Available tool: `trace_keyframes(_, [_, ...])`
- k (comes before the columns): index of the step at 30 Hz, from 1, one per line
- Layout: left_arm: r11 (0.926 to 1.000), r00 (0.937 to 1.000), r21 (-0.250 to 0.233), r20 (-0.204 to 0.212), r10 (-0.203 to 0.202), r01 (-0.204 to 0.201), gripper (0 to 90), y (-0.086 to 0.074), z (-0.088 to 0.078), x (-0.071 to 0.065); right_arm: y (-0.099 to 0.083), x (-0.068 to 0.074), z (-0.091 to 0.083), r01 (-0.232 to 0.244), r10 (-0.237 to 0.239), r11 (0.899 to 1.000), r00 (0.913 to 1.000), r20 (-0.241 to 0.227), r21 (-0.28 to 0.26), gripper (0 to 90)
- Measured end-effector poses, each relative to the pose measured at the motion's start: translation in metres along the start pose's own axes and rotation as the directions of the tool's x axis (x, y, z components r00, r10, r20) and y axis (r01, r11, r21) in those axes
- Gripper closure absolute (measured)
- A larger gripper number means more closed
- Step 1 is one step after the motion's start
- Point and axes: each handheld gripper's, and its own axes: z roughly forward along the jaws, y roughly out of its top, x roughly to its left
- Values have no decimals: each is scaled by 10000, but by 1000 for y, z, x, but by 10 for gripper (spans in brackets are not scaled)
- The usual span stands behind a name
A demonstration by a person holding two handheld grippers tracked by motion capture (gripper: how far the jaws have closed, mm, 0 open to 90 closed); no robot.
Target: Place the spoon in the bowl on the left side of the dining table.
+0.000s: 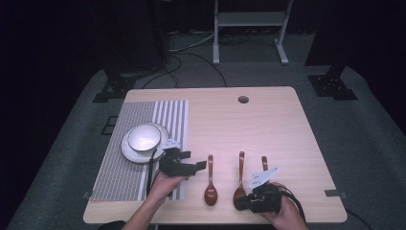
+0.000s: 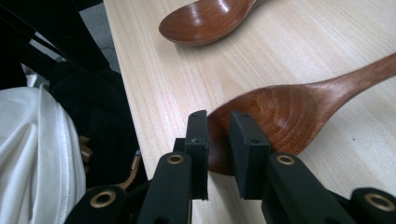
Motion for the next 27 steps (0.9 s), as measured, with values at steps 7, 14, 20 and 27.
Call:
trace_keyframes(7, [9995, 9999, 320, 136, -39, 34, 81, 11, 25, -6, 1, 0, 0, 70, -70, 10000, 10000, 2, 46, 770])
trace_keyframes(14, [9976, 9995, 696, 301, 24, -45, 81, 14, 49, -13, 0, 1, 0, 158, -158, 9999, 9999, 31, 40, 770])
trace_keyframes(20, [9952, 9978, 974, 656, -124, 60, 82, 17, 76, -18, 0, 1, 0, 229, -229, 9997, 9997, 66, 5, 771])
trace_keyframes(27, [9918, 9954, 1278, 934, -215, 94, 122, 20, 96, -25, -1, 1, 0, 293, -293, 9996, 9996, 43, -49, 768])
